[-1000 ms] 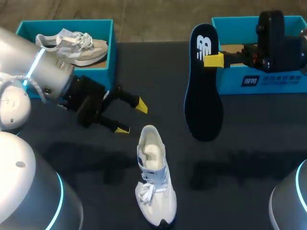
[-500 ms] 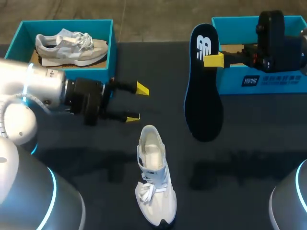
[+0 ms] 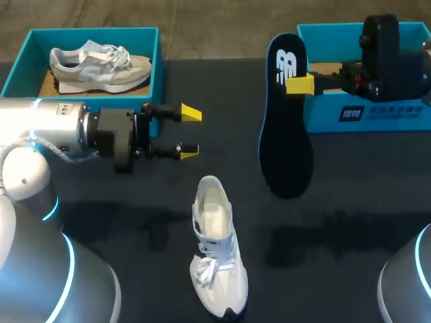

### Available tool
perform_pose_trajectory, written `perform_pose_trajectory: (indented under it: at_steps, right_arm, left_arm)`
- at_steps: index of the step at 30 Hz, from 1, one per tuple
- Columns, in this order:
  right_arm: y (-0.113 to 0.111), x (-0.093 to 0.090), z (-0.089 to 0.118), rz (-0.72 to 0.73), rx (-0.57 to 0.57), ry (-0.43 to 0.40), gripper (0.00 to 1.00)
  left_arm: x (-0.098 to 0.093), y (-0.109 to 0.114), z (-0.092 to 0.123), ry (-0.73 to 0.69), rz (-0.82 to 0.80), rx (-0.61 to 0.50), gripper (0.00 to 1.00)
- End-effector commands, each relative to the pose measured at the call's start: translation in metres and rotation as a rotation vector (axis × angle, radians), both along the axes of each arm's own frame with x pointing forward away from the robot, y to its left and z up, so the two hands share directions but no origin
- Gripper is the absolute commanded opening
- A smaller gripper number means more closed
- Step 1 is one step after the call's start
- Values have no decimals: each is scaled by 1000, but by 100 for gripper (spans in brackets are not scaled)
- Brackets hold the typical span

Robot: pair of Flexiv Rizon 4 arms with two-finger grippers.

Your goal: Take the shoe out of the shoebox, open the shoe tongue, remove and reinsert the insole, then place the shoe into the shoebox

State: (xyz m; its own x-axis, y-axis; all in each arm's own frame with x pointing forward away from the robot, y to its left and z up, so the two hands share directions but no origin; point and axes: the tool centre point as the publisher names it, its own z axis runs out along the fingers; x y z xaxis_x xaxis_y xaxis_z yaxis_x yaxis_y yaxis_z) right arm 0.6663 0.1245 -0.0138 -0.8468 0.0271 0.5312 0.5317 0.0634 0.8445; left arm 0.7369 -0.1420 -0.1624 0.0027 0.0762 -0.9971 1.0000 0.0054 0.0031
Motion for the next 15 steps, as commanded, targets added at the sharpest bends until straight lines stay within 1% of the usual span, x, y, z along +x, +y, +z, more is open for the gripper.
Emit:
perform_pose_trajectory:
  at_steps: [1,9,10,13,15]
  right_arm:
    - [1,0,0,-1,-3,2,0]
    - [1,0,0,-1,-3,2,0]
    - [2,6,1,10,1,25,0]
    - [9,23,5,51,-52,82,0]
    - [15,38,8,88,-92,130,0]
  left_arm:
    - [2,4,8,-22,-15,-61,100]
    - [2,4,8,-22,-15,-61,100]
    - [2,4,8,-22,-15,-61,100]
    - [2,4,8,-22,-15,-61,100]
    - [2,4,8,-22,-15,-61,100]
